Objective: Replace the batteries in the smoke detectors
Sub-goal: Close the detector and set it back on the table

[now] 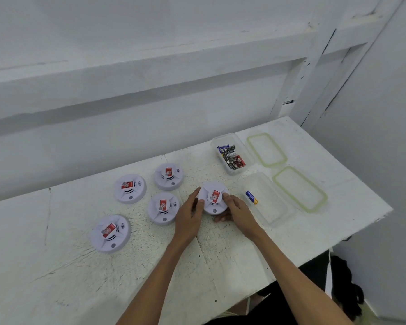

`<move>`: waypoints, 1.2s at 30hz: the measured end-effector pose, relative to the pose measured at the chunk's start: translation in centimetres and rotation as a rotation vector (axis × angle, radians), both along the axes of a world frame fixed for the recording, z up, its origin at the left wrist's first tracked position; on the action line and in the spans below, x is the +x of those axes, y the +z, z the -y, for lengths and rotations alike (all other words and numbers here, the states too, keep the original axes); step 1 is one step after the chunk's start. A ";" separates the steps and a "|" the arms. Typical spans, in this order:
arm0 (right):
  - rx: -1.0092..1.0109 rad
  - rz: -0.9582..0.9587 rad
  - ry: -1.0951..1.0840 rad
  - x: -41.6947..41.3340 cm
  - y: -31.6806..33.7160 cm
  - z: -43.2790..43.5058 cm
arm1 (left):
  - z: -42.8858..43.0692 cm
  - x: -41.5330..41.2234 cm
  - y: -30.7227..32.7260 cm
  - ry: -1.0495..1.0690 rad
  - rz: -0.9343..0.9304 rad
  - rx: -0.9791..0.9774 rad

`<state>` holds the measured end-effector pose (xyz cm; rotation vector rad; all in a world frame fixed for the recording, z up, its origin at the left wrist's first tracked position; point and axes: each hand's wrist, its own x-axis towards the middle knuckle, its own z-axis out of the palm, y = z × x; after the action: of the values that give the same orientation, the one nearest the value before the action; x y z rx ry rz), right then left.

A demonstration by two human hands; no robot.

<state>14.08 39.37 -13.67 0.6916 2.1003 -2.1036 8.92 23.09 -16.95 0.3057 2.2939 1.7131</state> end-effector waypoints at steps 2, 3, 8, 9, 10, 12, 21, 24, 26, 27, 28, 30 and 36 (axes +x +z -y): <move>0.006 0.000 0.000 0.0 0.0 0.0 | 0.0 0.0 0.1 0.001 -0.003 -0.002; 0.008 0.000 0.000 0.0 0.0 0.0 | 0.0 0.0 0.1 0.001 -0.005 -0.004; -0.002 0.003 0.000 0.0 -0.1 0.0 | 0.0 0.1 0.1 0.011 -0.012 -0.008; -0.001 0.005 0.000 0.0 -0.1 0.0 | 0.0 0.1 0.1 0.012 -0.013 -0.008; 0.001 0.007 0.000 0.0 -0.1 0.0 | 0.0 0.1 0.1 0.012 -0.015 -0.009; 0.000 0.011 -0.004 0.0 0.0 0.0 | 0.0 0.1 0.2 0.008 -0.023 -0.013; 0.002 0.001 0.001 0.0 -0.1 0.0 | 0.0 0.1 0.1 0.008 -0.011 -0.005; 0.008 0.004 -0.005 0.0 0.0 0.0 | 0.0 0.1 0.1 0.004 -0.011 -0.007; 0.005 0.006 -0.010 0.0 -0.1 0.1 | 0.0 0.1 0.0 0.004 -0.009 -0.001; 0.004 0.007 -0.010 0.0 -0.1 0.0 | 0.0 0.1 0.1 0.004 -0.007 0.002; 0.003 0.006 -0.008 0.0 -0.1 0.0 | 0.0 0.2 0.1 0.004 -0.007 0.001; 0.004 0.006 0.001 0.0 -0.2 0.0 | 0.1 0.2 0.2 0.004 -0.012 -0.004; 0.017 0.007 0.003 0.0 -0.2 0.0 | 0.0 0.2 0.2 0.010 -0.009 -0.001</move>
<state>14.05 39.40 -13.82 0.6958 2.1169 -2.0807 9.08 23.05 -16.77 0.3026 2.3059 1.7188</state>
